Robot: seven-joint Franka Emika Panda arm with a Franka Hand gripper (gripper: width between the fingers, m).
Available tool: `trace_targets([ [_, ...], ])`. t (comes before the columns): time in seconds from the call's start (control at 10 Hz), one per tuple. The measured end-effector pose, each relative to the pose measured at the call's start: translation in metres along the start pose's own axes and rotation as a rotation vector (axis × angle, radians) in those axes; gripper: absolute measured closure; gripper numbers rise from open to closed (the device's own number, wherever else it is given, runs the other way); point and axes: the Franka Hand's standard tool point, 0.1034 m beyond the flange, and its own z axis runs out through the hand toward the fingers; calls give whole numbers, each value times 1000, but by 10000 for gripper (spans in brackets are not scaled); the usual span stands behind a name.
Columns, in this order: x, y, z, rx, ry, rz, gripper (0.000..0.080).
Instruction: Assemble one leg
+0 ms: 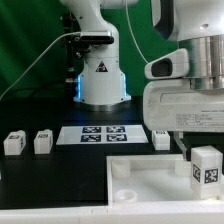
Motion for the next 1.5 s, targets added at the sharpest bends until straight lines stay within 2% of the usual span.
trace_targets([
  [0.1, 0, 0, 0, 0, 0, -97, 150],
  [0.3, 2, 5, 2, -27, 1, -417, 150],
  [0.6, 13, 21, 5, -33, -1, -729, 150],
  [0.8, 16, 25, 5, -43, -4, -918, 150],
  [0.9, 17, 27, 5, -43, -5, -984, 150],
  [1.0, 16, 26, 5, -42, -4, -919, 150],
  [1.2, 16, 26, 5, -40, -4, -871, 399],
  [1.3, 16, 26, 5, -40, -2, -777, 399],
  [1.4, 16, 26, 5, -39, 0, -670, 506],
  [1.5, 15, 26, 6, -39, 1, -581, 506],
])
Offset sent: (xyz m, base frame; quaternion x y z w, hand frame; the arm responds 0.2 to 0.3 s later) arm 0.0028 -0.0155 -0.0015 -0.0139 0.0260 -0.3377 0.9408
